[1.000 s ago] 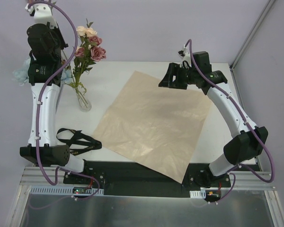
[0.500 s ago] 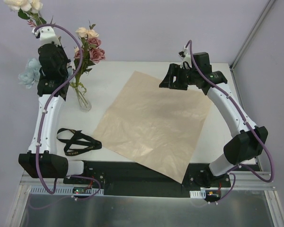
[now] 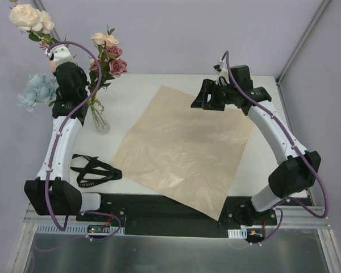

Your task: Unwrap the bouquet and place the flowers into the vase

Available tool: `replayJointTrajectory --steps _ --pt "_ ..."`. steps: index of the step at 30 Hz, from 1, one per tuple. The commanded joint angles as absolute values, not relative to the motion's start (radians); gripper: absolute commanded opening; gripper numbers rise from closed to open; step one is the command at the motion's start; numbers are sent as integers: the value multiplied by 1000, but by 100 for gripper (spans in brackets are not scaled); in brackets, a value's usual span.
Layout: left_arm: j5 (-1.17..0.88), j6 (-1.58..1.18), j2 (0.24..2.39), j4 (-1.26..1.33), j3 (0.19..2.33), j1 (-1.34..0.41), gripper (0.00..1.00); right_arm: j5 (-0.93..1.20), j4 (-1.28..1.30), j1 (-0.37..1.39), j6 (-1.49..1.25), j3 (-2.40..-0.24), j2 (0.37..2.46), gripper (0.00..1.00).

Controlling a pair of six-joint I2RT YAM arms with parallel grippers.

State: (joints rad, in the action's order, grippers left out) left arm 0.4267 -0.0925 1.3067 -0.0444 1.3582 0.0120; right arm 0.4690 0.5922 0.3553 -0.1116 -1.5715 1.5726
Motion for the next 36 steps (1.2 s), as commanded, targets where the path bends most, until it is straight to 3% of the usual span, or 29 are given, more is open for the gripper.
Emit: replayJointTrajectory --steps 1,2,5,6,9,13,17,33,36 --pt "451 -169 1258 -20 1319 2 0 485 569 350 -117 -1562 1539 72" --pt "456 -178 1256 -21 1310 3 0 485 568 350 -118 -1560 1539 72" --pt "469 -181 1247 -41 1302 3 13 486 565 351 -123 -1559 1537 72" --pt "471 -179 1246 -41 1301 3 25 486 566 351 -123 -1559 1536 72" --pt "468 -183 1233 -52 1307 3 45 486 565 353 -127 -1555 1536 72" --pt "456 -186 1220 -66 1327 3 57 486 572 354 -126 -1563 1546 72" --pt "408 -198 1194 -97 1365 2 64 460 615 356 -114 -1592 1565 72" --pt "332 -282 1135 -213 1427 3 68 448 669 373 -101 -1651 1611 73" --pt "307 -304 1115 -242 1443 3 76 428 693 376 -92 -1666 1621 73"
